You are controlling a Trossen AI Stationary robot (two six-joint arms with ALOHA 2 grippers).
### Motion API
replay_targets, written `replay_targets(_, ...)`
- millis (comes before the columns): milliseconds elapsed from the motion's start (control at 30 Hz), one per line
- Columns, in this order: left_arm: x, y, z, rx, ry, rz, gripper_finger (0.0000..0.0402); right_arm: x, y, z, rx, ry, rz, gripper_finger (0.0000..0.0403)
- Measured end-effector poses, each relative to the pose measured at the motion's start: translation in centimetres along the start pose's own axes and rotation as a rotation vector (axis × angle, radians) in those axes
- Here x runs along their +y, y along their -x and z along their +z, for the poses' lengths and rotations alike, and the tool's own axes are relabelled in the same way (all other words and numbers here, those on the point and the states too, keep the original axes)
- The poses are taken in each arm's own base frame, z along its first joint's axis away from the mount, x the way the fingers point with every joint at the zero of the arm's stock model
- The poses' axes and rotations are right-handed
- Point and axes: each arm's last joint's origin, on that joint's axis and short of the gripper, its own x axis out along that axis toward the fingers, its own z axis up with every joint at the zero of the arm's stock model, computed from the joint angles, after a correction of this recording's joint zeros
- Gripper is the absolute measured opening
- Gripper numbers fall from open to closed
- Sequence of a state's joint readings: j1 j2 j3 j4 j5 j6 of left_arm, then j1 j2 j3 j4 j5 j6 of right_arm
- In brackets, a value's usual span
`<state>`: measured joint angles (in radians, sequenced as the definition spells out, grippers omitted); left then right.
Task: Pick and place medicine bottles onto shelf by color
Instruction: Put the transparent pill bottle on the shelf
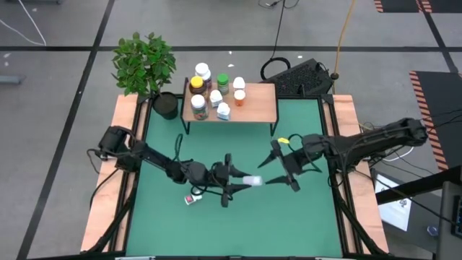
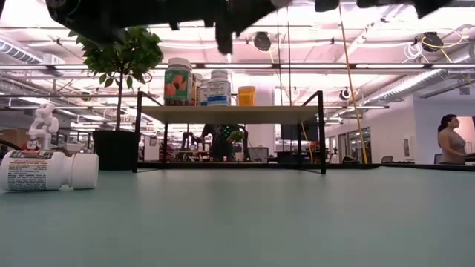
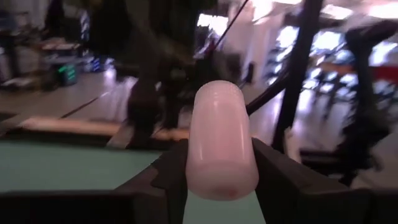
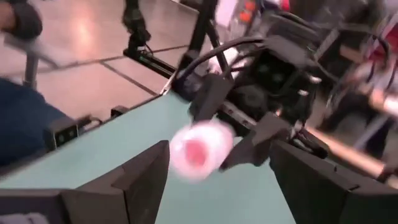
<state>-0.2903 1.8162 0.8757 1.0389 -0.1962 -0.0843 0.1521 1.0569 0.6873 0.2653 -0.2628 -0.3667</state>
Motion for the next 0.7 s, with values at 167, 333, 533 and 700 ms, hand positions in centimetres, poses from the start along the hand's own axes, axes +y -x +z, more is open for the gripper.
replay_targets(167,0.0,0.0,0.8,-0.058,0.015,-0.133,0.0145,2.1,0.0,-1.3,-0.11,0.21,0.018,0.027)
replay_targets(333,-0.1,0.0,0.9,-0.064,-0.034,-0.209,0.0148,3.1,0.2,-1.7,-0.23,0.343,-0.019,0.027)
replay_targets(533,1.0,-0.2,1.0,-0.074,-0.04,-0.198,0.0147,3.0,-1.0,-1.8,-0.304,0.35,-0.053,0.027)
replay_targets(700,1.4,-0.3,0.8,-0.044,-0.016,-0.19,0.0146,3.1,-2.5,-3.0,-0.303,0.357,-0.053,0.027)
